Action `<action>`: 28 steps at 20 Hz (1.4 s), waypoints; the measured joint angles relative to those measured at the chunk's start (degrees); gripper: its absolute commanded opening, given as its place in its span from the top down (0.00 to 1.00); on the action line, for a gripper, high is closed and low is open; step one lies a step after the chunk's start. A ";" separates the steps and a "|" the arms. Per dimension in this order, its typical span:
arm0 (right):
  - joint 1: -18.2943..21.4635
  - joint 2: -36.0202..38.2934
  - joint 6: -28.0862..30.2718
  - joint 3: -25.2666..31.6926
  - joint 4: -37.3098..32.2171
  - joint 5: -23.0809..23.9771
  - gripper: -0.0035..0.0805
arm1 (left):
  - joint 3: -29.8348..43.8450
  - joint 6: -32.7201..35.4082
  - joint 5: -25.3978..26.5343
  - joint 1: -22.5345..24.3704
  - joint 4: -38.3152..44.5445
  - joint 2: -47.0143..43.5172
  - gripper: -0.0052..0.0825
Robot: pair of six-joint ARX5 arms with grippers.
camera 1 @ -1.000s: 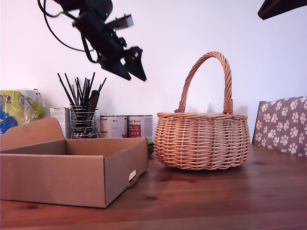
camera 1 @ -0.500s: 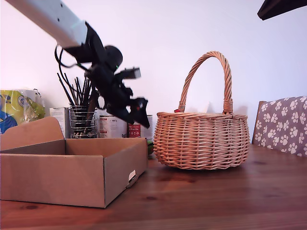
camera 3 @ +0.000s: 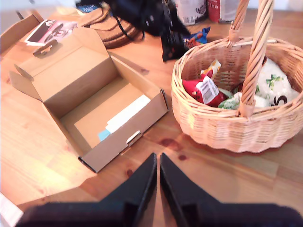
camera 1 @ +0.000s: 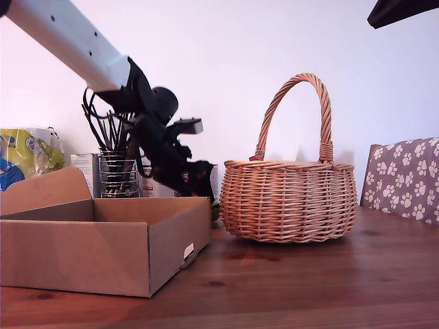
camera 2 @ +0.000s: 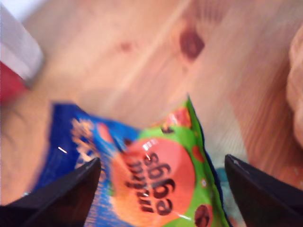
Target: Move the bags of Easter eggs from the cardboard box on the left into the woven basket on the right side.
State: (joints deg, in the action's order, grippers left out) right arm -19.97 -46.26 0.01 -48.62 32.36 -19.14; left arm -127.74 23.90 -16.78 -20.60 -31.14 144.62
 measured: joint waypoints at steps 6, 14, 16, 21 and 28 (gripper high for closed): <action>0.00 0.00 -1.53 0.00 -2.43 -0.02 0.97 | 0.00 -6.75 0.83 0.02 1.09 0.00 0.07; 0.00 0.00 -2.84 0.00 -5.79 -0.04 0.97 | 0.00 -17.64 1.44 0.59 3.54 0.04 0.07; 0.00 0.00 -2.97 0.00 -5.86 -0.07 0.97 | 0.00 -17.64 1.49 0.76 3.76 0.26 0.07; 0.00 0.00 -3.02 0.00 -5.90 -0.07 0.97 | 0.00 -20.44 -0.44 1.66 2.71 2.05 0.10; 0.00 0.00 -4.52 0.00 -6.01 -0.07 0.97 | -0.13 -23.58 -1.53 2.27 -0.59 2.16 0.52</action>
State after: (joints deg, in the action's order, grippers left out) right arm -19.97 -46.26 -4.51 -48.62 26.35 -19.20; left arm -127.87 0.32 -18.31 -18.33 -31.73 146.78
